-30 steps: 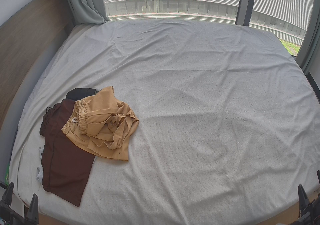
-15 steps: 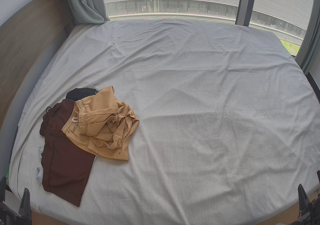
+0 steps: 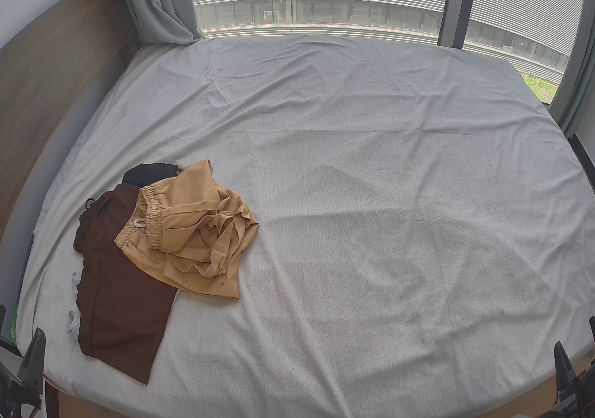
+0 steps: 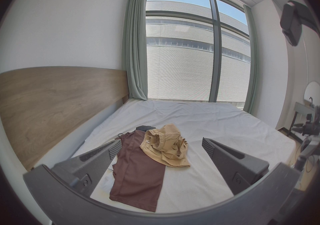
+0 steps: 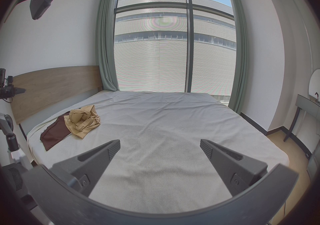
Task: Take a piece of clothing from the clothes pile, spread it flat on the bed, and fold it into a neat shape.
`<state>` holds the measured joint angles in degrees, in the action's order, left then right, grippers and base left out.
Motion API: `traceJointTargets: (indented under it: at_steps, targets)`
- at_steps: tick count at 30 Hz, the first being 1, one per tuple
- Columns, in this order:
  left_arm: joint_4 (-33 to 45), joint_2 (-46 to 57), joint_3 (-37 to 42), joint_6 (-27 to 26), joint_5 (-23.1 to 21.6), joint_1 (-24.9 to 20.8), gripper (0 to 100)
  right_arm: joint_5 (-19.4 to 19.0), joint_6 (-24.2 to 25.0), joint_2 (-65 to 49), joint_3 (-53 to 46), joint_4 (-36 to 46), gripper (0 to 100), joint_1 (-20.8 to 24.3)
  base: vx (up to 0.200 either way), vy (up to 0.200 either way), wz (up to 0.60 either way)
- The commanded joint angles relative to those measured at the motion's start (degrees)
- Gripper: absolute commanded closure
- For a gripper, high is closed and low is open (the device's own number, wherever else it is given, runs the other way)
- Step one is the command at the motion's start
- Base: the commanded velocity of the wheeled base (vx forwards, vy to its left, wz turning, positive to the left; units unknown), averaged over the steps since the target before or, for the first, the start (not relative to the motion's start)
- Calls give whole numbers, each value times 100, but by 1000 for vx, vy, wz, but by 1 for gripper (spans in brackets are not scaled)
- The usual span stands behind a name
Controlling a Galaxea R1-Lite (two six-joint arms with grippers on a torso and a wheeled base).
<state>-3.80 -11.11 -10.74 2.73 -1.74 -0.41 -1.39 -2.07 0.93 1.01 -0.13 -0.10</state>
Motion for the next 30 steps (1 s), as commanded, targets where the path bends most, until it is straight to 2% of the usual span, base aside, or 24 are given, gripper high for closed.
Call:
traceJointTargets:
  at_steps: [1, 4, 5, 7, 12, 17, 23, 30]
  targets:
    - [-42, -674, -130, 351, -125, -187, 0, -2, 5, -93, -92, -4, 0, 1, 0, 0, 0]
    - [-59, -858, -148, 579, -177, -266, 0, -2, 5, -93, -92, -4, 0, 1, 0, 0, 0]
    - [-112, -1060, -236, 913, -212, -372, 0, -2, 5, -93, -92, 5, 0, 1, 0, 0, 0]
    - [-129, -1219, -297, 1168, -212, -433, 0, -2, 5, -93, -92, -4, 0, 1, 0, 0, 0]
    - [-138, -1588, -341, 1520, -353, -574, 0, -2, 14, -93, -92, -4, 0, 1, 0, 0, 0]
    - [-226, -2080, -429, 1652, -608, -565, 0, -2, 14, -93, -92, 5, 0, 1, 0, 0, 0]
    - [-991, -2976, -473, 1696, -828, -512, 0, -2, 23, -93, -92, -4, 0, 1, 0, 0, 0]
    - [-1922, -4022, -464, 1652, -863, -336, 0, -2, 31, -93, -92, -4, 0, 1, 0, 0, 0]
